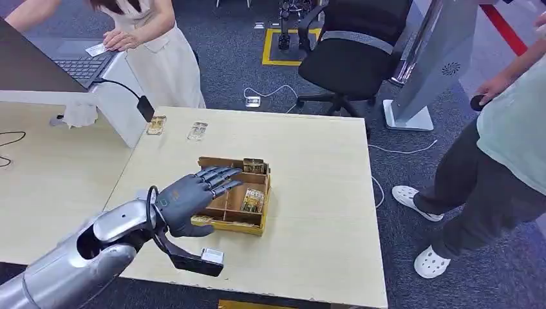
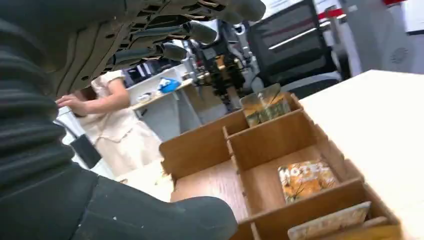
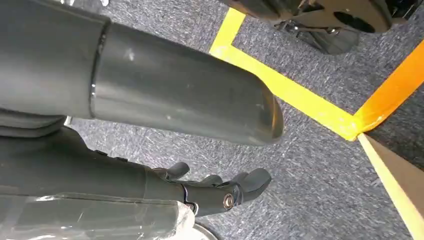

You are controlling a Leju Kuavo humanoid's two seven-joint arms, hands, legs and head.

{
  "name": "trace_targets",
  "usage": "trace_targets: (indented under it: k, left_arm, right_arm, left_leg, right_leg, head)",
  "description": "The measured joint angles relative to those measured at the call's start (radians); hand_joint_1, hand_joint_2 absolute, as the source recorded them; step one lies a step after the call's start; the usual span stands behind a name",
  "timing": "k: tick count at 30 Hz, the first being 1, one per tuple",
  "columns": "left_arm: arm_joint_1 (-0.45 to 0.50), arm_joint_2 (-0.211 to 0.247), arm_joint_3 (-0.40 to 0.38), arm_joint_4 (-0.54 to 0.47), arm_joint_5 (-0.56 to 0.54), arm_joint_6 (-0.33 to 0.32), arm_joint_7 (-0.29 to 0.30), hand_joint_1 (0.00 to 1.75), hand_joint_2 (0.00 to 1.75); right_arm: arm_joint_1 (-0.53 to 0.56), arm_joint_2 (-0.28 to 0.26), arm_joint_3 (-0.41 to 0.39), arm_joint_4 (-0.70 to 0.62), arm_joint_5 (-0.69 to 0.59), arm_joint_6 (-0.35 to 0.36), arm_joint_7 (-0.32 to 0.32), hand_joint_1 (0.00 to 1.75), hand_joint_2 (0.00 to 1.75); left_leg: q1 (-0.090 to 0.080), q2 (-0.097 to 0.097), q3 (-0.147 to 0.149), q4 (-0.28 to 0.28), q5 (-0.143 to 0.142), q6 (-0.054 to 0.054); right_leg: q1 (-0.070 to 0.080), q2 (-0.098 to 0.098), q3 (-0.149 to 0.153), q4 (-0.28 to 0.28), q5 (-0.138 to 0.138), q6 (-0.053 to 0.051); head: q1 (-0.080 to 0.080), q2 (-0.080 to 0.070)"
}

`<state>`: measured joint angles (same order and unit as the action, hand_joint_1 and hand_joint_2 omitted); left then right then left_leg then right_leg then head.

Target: Pass the card to the sensor for recognition and then transmit it.

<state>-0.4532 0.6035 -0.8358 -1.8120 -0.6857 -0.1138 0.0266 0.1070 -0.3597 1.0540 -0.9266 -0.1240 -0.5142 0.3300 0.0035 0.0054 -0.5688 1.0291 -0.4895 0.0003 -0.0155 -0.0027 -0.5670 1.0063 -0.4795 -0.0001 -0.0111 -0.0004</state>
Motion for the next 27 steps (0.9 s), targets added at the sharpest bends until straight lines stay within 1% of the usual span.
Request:
trace_targets:
  k: [2,4,6,9,12,16,20,27]
  left_arm:
    - [0.033,-0.011,0.000,0.000,-0.054,0.036,0.040,0.00,1.75]
    - [0.066,-0.027,0.000,0.002,-0.119,0.060,0.081,0.00,1.75]
    - [0.096,-0.043,0.000,0.013,-0.178,0.072,0.129,0.00,1.75]
    - [0.143,-0.069,0.012,0.040,-0.255,0.096,0.173,0.00,1.75]
    - [0.191,-0.096,0.055,0.079,-0.295,0.108,0.181,0.00,1.75]
    - [0.233,-0.114,0.096,0.114,-0.303,0.107,0.164,0.00,1.75]
    - [0.259,-0.130,0.120,0.143,-0.320,0.107,0.166,0.00,1.75]
    - [0.275,-0.148,0.142,0.171,-0.325,0.107,0.173,0.00,1.75]
  right_arm:
    - [0.003,0.002,-0.003,-0.004,0.000,-0.007,0.010,0.00,0.00]
    - [0.006,0.002,-0.006,-0.014,0.003,-0.011,0.025,0.00,0.00]
    - [0.010,0.002,-0.007,-0.025,0.010,-0.013,0.043,0.00,0.00]
    - [0.013,0.002,-0.007,-0.041,0.019,-0.016,0.068,0.00,0.00]
    - [0.017,0.002,-0.010,-0.057,0.031,-0.017,0.085,0.00,0.00]
    - [0.018,0.002,-0.014,-0.068,0.037,-0.016,0.096,0.00,0.00]
    - [0.019,0.002,-0.017,-0.075,0.043,-0.016,0.101,0.00,0.00]
    - [0.023,0.002,-0.024,-0.085,0.052,-0.016,0.107,0.00,0.00]
  left_leg:
    - [0.000,0.000,0.000,0.000,0.000,0.000]
    - [0.000,0.000,0.000,0.000,0.000,0.001]
    - [0.000,0.000,0.000,0.000,-0.001,0.001]
    - [0.000,0.000,0.000,0.000,-0.001,0.001]
    - [0.000,0.000,0.000,0.000,-0.001,0.001]
    - [0.000,0.000,0.000,0.000,-0.001,0.001]
    - [0.000,0.000,0.000,0.000,-0.001,0.001]
    - [0.000,0.000,0.000,0.000,-0.001,0.001]
  right_leg:
    - [0.000,0.000,0.000,0.000,0.000,0.000]
    - [0.000,0.000,0.000,0.000,0.000,0.000]
    - [0.000,0.000,0.000,0.000,0.000,0.000]
    - [0.000,0.000,0.000,0.000,0.000,0.000]
    - [0.000,0.000,0.000,0.000,0.000,0.000]
    - [0.000,0.000,0.000,0.000,0.000,0.000]
    - [0.000,0.000,0.000,0.000,0.000,0.000]
    - [0.000,0.000,0.000,0.000,0.000,0.000]
  head:
    - [0.000,0.000]
    - [0.000,0.000]
    - [0.000,0.000]
    - [0.000,0.000]
    - [0.000,0.000]
    - [0.000,0.000]
    - [0.000,0.000]
    - [0.000,0.000]
